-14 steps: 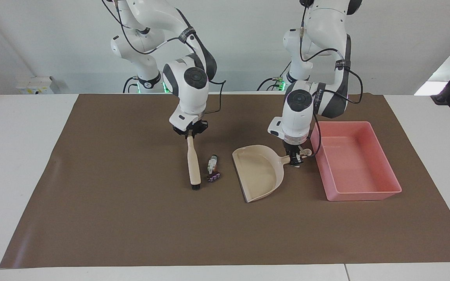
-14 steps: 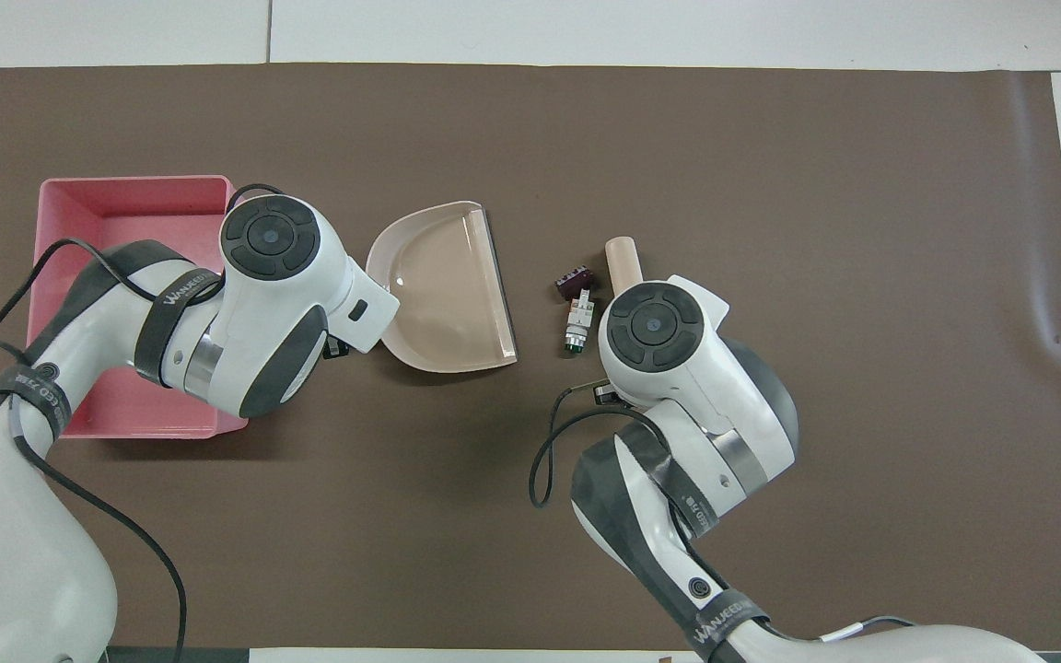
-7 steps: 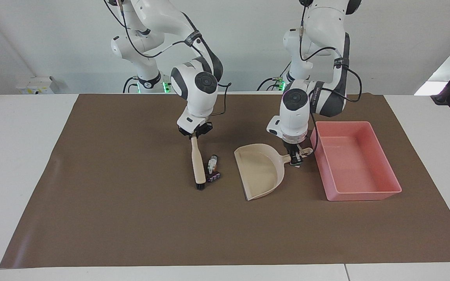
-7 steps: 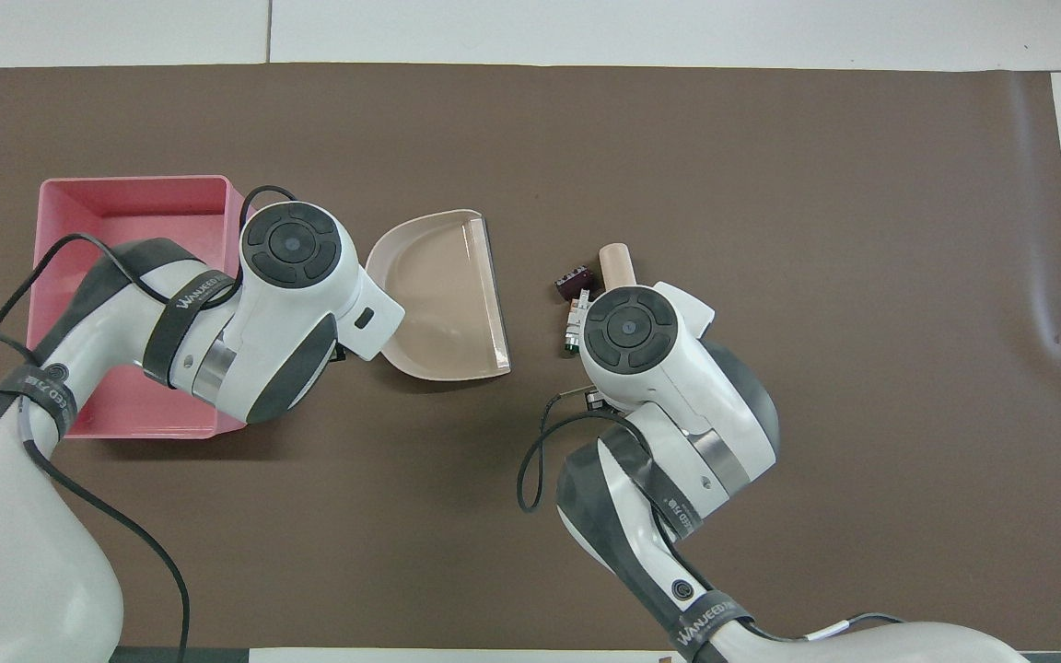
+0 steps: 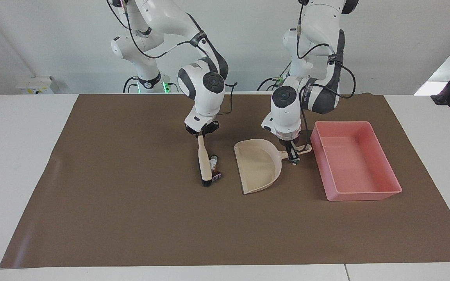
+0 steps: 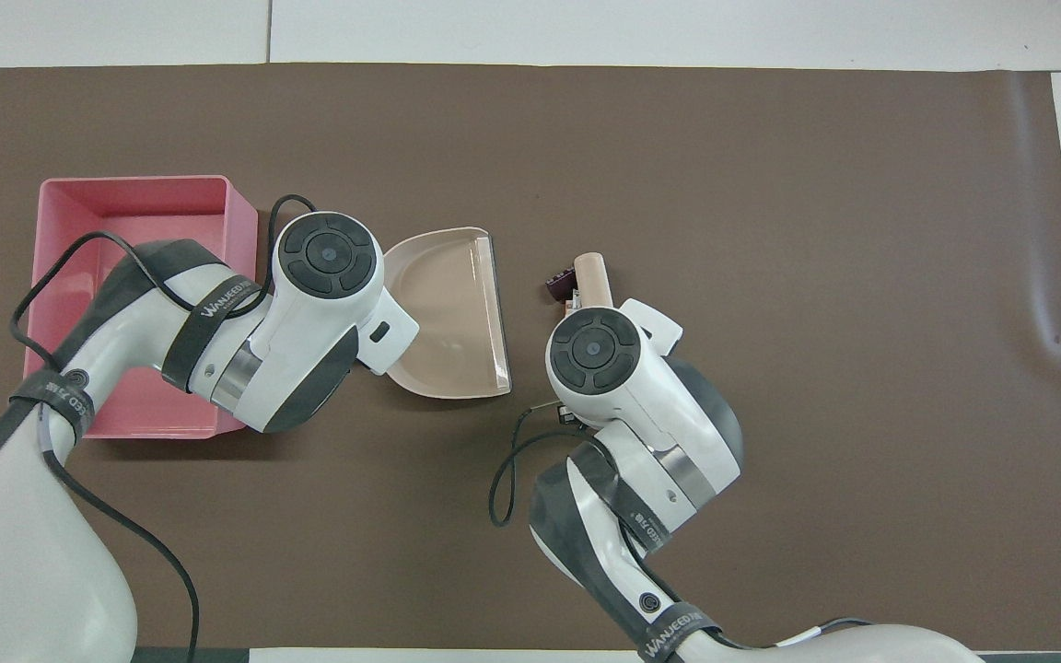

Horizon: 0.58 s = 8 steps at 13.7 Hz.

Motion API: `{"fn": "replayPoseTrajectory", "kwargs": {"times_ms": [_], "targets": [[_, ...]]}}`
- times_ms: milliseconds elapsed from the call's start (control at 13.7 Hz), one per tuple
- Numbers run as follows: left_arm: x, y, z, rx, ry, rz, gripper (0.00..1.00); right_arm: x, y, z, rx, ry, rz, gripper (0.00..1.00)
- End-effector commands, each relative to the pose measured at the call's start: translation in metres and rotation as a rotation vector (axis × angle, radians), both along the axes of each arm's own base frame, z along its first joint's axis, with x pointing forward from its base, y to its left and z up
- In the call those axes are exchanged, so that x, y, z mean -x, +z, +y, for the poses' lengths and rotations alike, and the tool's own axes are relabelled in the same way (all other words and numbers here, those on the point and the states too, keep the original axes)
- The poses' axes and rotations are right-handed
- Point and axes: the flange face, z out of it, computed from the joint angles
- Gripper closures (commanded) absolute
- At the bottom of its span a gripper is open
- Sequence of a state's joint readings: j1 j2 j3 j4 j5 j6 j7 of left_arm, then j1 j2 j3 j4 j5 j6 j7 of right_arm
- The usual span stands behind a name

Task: Clean e-waste and dump in bin
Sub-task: 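Sweep the e-waste pieces into the dustpan with the brush in the right gripper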

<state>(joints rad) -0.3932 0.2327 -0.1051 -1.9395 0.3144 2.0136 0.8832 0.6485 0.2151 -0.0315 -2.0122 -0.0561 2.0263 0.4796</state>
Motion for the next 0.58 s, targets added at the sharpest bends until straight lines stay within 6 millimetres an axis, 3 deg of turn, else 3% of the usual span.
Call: {"fn": "replayPoseTrajectory", "kwargs": {"times_ms": [0,291,509], "targets": [[0.012,0.005,-0.012,-0.044,-0.028,0.010,1.00,0.009,-0.001,0.034,-0.081,0.011,0.003,1.00],[0.015,0.003,-0.018,-0.045,-0.031,0.008,1.00,0.026,0.014,0.077,-0.253,0.008,0.045,1.00],[0.019,0.003,-0.022,-0.047,-0.040,0.008,1.00,0.029,0.030,0.086,-0.407,0.002,0.111,1.00]]}}
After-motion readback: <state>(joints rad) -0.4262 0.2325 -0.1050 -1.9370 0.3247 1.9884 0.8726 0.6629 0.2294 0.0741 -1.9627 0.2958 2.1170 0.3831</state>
